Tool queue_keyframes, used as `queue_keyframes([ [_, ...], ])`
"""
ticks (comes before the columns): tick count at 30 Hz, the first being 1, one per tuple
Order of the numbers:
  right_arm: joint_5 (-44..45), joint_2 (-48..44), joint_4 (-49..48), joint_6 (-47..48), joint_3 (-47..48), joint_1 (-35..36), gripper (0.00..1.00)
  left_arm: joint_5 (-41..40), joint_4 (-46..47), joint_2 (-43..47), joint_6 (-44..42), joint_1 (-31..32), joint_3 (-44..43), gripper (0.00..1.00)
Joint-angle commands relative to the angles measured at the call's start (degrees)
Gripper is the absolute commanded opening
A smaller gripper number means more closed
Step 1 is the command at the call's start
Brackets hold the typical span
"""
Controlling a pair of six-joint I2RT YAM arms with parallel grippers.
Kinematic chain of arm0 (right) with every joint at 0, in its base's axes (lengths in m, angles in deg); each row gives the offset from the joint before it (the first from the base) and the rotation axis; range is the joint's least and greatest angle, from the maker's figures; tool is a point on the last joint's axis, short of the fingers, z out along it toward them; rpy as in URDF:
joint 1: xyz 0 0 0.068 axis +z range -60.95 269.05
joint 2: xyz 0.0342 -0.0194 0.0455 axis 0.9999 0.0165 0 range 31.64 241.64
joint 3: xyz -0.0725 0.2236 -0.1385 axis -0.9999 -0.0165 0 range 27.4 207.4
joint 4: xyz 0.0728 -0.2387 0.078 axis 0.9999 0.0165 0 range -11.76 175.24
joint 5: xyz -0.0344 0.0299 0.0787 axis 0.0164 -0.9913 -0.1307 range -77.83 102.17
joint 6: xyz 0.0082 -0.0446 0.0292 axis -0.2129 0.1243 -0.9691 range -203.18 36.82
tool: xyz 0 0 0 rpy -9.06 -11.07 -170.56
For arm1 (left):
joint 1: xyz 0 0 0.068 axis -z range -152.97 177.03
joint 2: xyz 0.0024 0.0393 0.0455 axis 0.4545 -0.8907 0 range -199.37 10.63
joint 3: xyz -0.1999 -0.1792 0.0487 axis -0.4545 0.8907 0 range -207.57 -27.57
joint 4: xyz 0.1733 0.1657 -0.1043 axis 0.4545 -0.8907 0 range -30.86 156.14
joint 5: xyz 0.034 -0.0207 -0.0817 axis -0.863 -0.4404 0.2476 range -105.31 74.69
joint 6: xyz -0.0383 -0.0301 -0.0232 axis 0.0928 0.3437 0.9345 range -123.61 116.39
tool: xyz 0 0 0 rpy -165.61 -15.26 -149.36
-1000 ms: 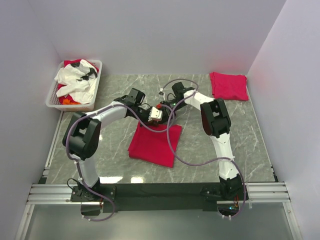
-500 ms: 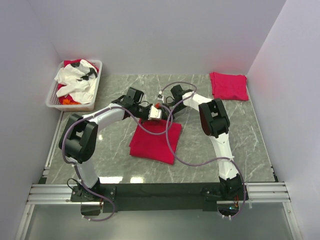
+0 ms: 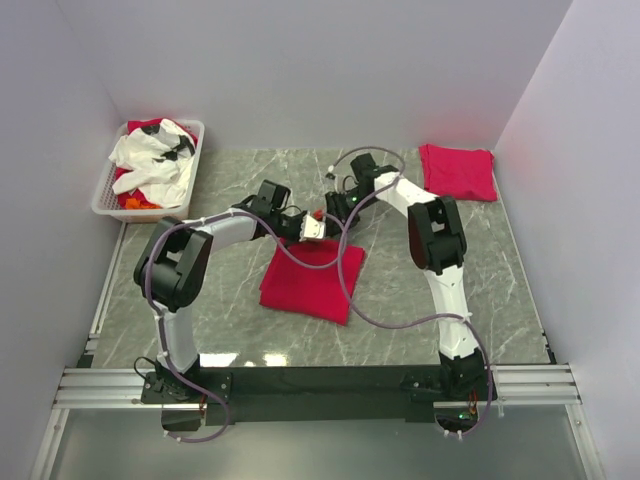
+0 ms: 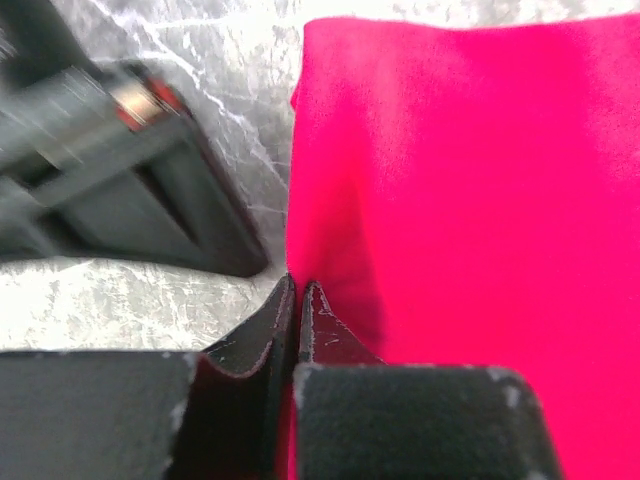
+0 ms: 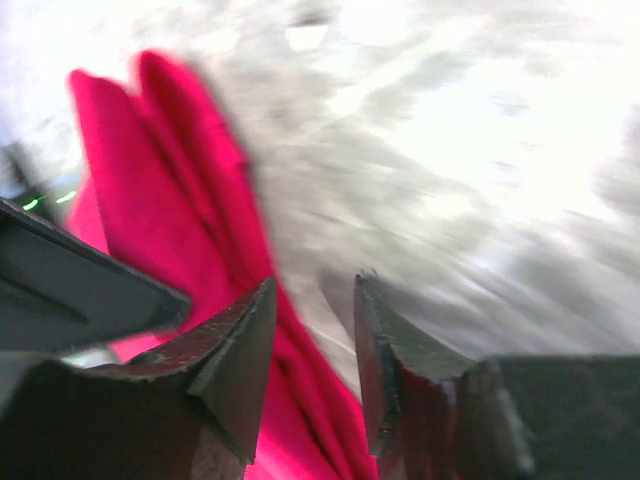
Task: Fold and stack the t-shirts
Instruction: Fold the tshirt
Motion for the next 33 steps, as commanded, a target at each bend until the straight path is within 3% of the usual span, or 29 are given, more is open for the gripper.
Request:
queue_keyframes([
  [1, 12.8, -5.2, -0.3, 0.8, 2.0, -2.5, 0.45, -0.3, 3.4, -2.1, -0.1, -0.2, -1.7, 0.07],
  [7, 16.8, -13.0, -0.2, -0.7, -2.1, -6.7, 0.47, 0.9, -2.2, -5.9, 7.2, -2.6, -10.5, 0.28],
  [12, 8.7, -23.4, -0.8, -3.0, -10.2, -11.1, 0.43, 3.4, -3.0, -3.2, 27.3, -9.7, -16.7, 0.38],
  [14, 1.7, -28.6, -2.9, -4.1, -14.3, -10.9, 0.38, 4.8, -0.6, 1.1, 39.7, -11.8, -14.8, 0.42],
  [19, -8.5, -35.8, -16.8, -16.1, -32.0, -7.1, 0.36, 10.7, 0.2, 8.4, 59.3, -15.0, -7.2, 0.39],
  [21, -9.0, -35.6, -18.3, -16.8, -35.3, -4.9, 0.36, 13.1, 4.2, 9.6, 70.7, -14.8, -0.6, 0.39],
  [26, -8.9, -29.0, -20.0, -16.5, -37.0, -1.8, 0.34, 12.1, 17.5, 7.1, 87.0, -13.5, 7.7, 0.37],
  [33, -4.0, -18.0, -21.2, -17.8, -29.3, -5.0, 0.28, 8.8, 26.6, -6.4, 96.1, -13.5, 4.7, 0.33],
])
